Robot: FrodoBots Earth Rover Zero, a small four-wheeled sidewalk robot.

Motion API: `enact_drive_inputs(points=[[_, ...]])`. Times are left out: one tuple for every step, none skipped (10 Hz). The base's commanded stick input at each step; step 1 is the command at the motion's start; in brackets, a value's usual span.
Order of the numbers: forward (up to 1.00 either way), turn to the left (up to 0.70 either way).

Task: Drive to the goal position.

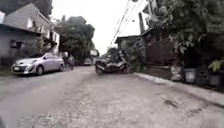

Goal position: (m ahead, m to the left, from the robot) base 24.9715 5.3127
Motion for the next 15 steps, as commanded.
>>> enact_drive_inputs(points=[[1.0, 0.0], [1.0, 0.0], [1.0, 0.0], [1.0, 0.0], [1.0, 0.0], [1.0, 0.0], [1.0, 0.0], [1.0, 0.0], [1.0, 0.11], [1.0, 0.26], [1.0, 0.27], [1.0, 0.27], [1.0, 0.27], [1.0, 0.27], [1.0, 0.27]])
